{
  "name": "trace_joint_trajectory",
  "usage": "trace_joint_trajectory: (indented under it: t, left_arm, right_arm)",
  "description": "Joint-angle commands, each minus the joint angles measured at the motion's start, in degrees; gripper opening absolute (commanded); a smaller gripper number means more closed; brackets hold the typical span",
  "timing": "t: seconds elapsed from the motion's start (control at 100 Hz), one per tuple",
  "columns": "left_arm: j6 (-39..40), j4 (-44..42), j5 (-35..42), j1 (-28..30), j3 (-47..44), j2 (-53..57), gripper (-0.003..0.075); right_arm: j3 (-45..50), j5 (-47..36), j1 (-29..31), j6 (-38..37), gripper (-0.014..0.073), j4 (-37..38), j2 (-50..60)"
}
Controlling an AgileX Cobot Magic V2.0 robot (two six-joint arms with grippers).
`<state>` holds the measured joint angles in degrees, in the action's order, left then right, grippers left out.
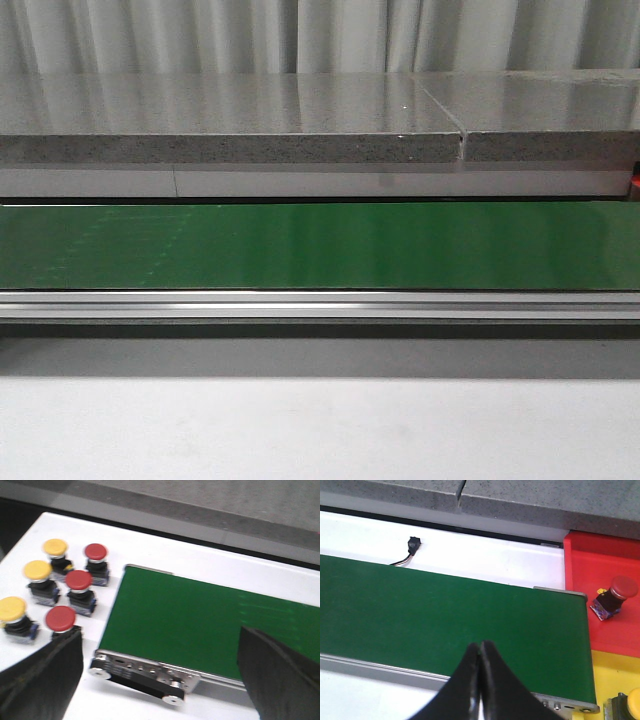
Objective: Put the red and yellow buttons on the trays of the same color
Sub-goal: 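Move the left gripper down over a red push button on the table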
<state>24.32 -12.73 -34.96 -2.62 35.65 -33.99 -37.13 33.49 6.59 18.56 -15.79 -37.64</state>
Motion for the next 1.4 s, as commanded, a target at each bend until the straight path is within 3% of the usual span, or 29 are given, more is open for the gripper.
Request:
trace_joint_trajectory:
  t: [0.0, 0.2, 0.46, 0.82, 1.39]
  left_arm:
    - [5.33, -4.42, 2.33, 3.74, 4.59, -5.13, 0.0622]
    - [5.33, 1.88, 2.43, 13.02, 10.04, -17.25, 0.0622]
    - [5.33, 4.01, 6.39, 19.08, 12.28, -31.51, 0.0622]
    - [5.33, 4.43, 11.26, 20.06, 12.28, -45.76, 0.0622]
    - [5.33, 4.43, 16.62, 20.11, 14.56, -56.19, 0.0622]
  right_arm:
    - [-1.31, -3.57, -0.19, 0.48, -0.0068, -0.36, 0.11]
    - [-1.31, -3.57, -0.19, 0.48, -0.0068, -0.36, 0.11]
    - [-1.31, -3.57, -0.19, 0.48, -0.0068, -0.36, 0.11]
    - [-1.31, -3.57, -0.19, 0.48, -0.0068, -0.36, 0.11]
    - [-1.31, -3.57, -0.19, 0.48, -0.0068, -0.36, 0.11]
